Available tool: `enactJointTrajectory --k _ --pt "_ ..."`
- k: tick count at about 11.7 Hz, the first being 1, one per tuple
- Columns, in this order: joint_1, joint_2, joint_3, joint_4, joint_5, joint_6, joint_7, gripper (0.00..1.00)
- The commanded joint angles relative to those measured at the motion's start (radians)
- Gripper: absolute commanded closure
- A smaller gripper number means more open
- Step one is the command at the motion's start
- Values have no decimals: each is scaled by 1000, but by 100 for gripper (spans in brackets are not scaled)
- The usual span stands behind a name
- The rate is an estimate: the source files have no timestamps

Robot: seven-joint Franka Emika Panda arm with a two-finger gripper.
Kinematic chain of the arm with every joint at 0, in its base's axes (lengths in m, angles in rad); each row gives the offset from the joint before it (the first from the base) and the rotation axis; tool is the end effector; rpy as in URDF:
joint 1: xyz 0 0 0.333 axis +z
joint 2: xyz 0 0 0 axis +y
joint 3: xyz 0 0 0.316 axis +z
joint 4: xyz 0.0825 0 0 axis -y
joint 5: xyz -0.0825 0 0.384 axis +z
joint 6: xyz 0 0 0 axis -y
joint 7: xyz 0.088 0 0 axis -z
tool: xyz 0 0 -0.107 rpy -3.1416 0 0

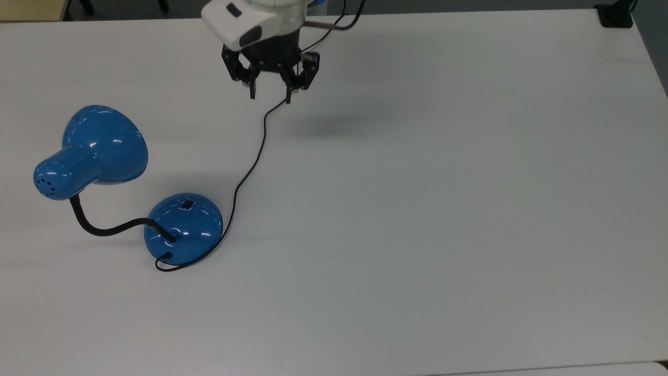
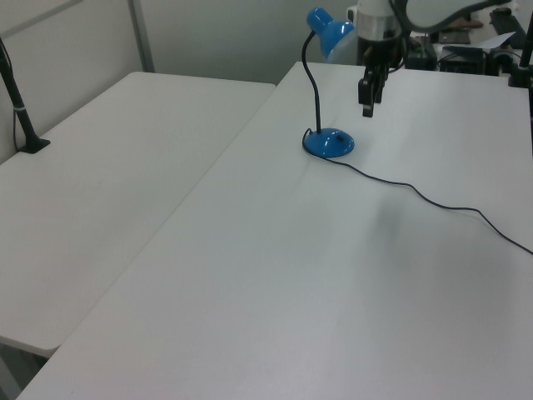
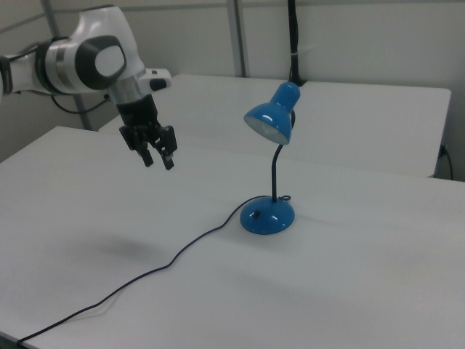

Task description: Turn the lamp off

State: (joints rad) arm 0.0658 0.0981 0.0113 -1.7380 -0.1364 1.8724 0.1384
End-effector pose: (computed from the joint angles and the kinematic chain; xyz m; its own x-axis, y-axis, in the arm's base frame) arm 0.5963 0.0355 0.5153 0.9985 -0.0199 0.0513 -0.0262 -0.9919 0.1242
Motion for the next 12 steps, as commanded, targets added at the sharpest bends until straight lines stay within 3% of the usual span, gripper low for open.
enactJointTrajectory --k 1,4,12 --pt "26 -32 -13 60 8 -100 -42 0" --pt "23 -48 -13 121 15 -192 -39 0" --pt "19 -55 -13 124 15 -222 -29 0"
